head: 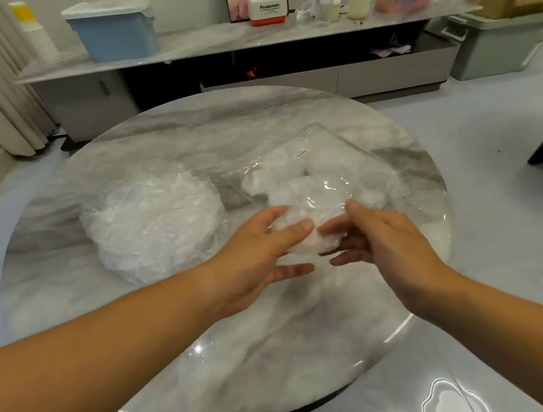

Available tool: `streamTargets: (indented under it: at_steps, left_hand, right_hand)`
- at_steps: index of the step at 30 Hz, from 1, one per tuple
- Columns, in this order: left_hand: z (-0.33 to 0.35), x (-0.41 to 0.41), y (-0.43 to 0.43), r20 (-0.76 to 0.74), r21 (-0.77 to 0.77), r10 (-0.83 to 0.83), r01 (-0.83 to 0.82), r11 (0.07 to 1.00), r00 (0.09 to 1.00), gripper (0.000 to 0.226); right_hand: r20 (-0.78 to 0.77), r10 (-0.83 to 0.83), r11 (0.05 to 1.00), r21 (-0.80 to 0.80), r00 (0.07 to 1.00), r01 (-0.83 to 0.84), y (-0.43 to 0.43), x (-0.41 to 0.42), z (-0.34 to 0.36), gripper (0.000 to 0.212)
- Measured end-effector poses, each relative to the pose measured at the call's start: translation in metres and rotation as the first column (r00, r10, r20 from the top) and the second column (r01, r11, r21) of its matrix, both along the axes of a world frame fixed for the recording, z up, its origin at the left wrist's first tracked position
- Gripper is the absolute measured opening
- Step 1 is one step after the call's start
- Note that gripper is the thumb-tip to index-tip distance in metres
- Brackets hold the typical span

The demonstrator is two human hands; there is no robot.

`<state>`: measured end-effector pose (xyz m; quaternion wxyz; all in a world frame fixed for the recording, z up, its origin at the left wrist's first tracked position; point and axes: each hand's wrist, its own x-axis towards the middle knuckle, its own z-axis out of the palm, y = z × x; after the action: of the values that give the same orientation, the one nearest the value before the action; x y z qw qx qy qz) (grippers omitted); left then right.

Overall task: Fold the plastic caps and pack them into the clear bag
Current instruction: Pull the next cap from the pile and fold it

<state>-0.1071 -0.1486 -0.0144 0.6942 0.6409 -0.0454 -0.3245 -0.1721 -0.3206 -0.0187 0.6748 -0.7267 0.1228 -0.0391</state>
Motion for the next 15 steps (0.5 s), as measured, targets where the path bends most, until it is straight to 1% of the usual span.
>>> streamTargets:
  at_steps: [2, 3, 4, 6, 8, 11, 13, 15]
  left_hand:
    - [0.004, 0.002, -0.013, 0.197, 0.164, -0.065, 0.033, 0.986, 0.978, 0.037]
    - [0.005, 0.002, -0.017, 0.278, 0.234, -0.108, 0.042, 0.971, 0.954, 0.031]
    - [0.006, 0.002, -0.022, 0.348, 0.295, -0.163, 0.057, 0.954, 0.923, 0.029]
    - [0.000, 0.004, -0.031, 0.467, 0.421, -0.306, 0.096, 0.902, 0.830, 0.035]
    - [-0.005, 0.005, -0.038, 0.508, 0.550, -0.475, 0.153, 0.821, 0.719, 0.042]
    - [-0.014, 0.005, -0.049, 0.504, 0.681, -0.639, 0.187, 0.708, 0.582, 0.053]
    - [-0.021, 0.004, -0.054, 0.472, 0.761, -0.713, 0.168, 0.626, 0.518, 0.064]
    - [-0.027, 0.004, -0.058, 0.436, 0.821, -0.760, 0.132, 0.555, 0.482, 0.071]
  right_hand:
    - [0.059, -0.144, 0.989, -0.010, 0.988, 0.145, -0.026, 0.003, 0.012, 0.053]
    - [0.080, -0.210, 0.977, -0.021, 0.974, 0.212, -0.040, 0.004, 0.016, 0.056]
    - [0.091, -0.268, 0.961, -0.042, 0.959, 0.273, -0.055, 0.004, 0.018, 0.059]
    - [0.085, -0.345, 0.928, -0.121, 0.935, 0.353, -0.084, 0.006, 0.017, 0.063]
    - [0.043, -0.388, 0.897, -0.211, 0.921, 0.388, -0.105, 0.008, 0.011, 0.067]
    - [-0.022, -0.405, 0.858, -0.355, 0.914, 0.372, -0.120, 0.006, 0.001, 0.071]
    - [-0.050, -0.380, 0.832, -0.454, 0.924, 0.318, -0.122, 0.003, -0.004, 0.072]
    - [-0.067, -0.351, 0.812, -0.519, 0.934, 0.268, -0.120, 0.000, -0.006, 0.073]
